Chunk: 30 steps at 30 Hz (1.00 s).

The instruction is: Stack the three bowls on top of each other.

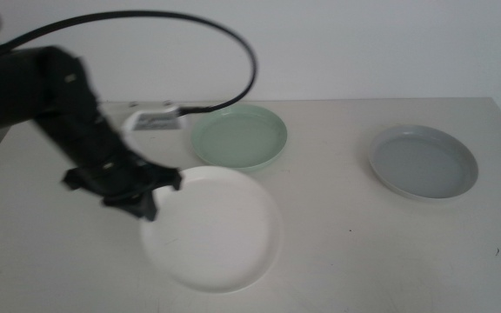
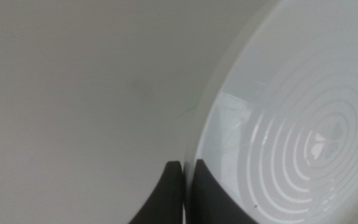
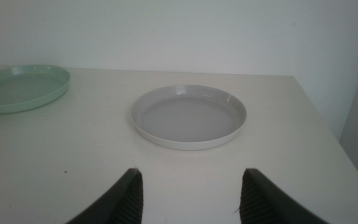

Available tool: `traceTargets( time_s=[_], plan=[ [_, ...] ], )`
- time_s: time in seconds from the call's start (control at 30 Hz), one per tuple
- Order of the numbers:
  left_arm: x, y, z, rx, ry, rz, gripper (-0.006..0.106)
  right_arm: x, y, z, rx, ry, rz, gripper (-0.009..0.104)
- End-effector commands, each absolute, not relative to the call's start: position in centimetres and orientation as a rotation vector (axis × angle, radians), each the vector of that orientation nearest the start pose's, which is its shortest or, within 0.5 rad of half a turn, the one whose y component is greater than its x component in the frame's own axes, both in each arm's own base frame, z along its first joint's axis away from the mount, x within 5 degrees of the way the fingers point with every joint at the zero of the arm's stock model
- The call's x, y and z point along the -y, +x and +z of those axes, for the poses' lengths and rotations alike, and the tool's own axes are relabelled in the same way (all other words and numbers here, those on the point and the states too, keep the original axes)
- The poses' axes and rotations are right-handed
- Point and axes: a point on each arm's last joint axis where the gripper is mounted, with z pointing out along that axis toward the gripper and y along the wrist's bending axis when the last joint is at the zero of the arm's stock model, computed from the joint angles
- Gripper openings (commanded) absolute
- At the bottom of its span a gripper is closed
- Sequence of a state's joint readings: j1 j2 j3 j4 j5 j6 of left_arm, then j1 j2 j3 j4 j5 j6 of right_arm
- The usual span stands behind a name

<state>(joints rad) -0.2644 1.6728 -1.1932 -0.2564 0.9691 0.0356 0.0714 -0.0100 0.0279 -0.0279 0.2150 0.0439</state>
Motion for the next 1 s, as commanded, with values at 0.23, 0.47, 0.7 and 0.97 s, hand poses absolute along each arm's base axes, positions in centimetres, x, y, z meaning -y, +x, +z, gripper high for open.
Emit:
traceTargets(
  time_s=[0.23,0.47,0.7,0.97],
  plan=[
    [17.1,35.1,24.4,-2.890,0.389,-0.475,0.000,-0.3,5.4,19.6,-1.603,-0.047,0.048,0.041],
    [20.0,37.6,22.4,-2.892,0.428,-0.508,0.000,-0.3,5.4,19.6,-1.603,-0.047,0.048,0.041],
    [20.7,38.6,20.5,-2.923,0.414,-0.528,0.000,-0.3,5.4,19.6,-1.603,-0.047,0.048,0.041],
    [20.7,38.5,20.3,-2.941,0.414,-0.533,0.019,-0.3,5.4,19.6,-1.603,-0.047,0.048,0.041]
  ],
)
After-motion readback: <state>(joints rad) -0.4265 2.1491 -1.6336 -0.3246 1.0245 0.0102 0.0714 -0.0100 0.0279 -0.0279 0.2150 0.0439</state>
